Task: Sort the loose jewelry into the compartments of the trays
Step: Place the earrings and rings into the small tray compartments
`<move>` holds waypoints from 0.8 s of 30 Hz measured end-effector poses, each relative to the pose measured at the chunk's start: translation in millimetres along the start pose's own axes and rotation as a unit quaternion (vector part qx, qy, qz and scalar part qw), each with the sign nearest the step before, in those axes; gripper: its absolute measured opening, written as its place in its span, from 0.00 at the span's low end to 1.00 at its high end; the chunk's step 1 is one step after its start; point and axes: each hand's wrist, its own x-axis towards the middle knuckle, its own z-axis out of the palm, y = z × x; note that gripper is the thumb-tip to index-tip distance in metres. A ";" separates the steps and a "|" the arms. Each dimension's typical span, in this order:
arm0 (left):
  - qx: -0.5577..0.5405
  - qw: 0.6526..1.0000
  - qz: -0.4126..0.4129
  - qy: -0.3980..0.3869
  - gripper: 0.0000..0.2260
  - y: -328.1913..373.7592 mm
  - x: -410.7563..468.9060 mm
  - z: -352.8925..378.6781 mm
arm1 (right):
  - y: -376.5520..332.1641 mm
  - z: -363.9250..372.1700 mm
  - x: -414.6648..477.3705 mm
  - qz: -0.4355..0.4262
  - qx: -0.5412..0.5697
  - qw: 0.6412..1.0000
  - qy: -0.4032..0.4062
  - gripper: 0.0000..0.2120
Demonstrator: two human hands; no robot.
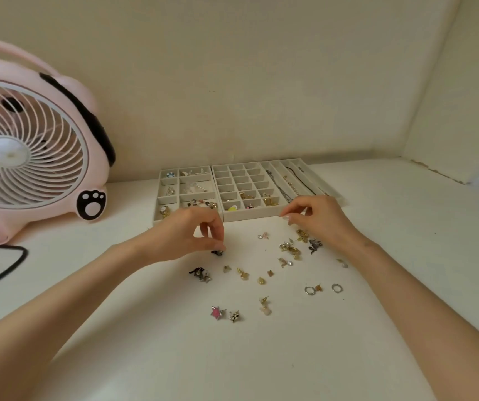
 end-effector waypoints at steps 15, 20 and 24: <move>-0.020 0.996 -0.021 -0.088 0.09 -17.3 -38.1 -5.8 | -88.2 52.5 -2.3 -0.138 -0.156 0.960 -0.189 0.09; -0.010 0.997 -0.009 -0.074 0.06 -20.2 -36.1 2.0 | -79.6 58.5 -4.3 -0.120 -0.163 0.962 -0.183 0.08; -0.032 0.997 -0.015 -0.063 0.05 -20.1 -35.0 1.1 | -72.1 60.3 -9.7 -0.119 -0.146 0.968 -0.168 0.05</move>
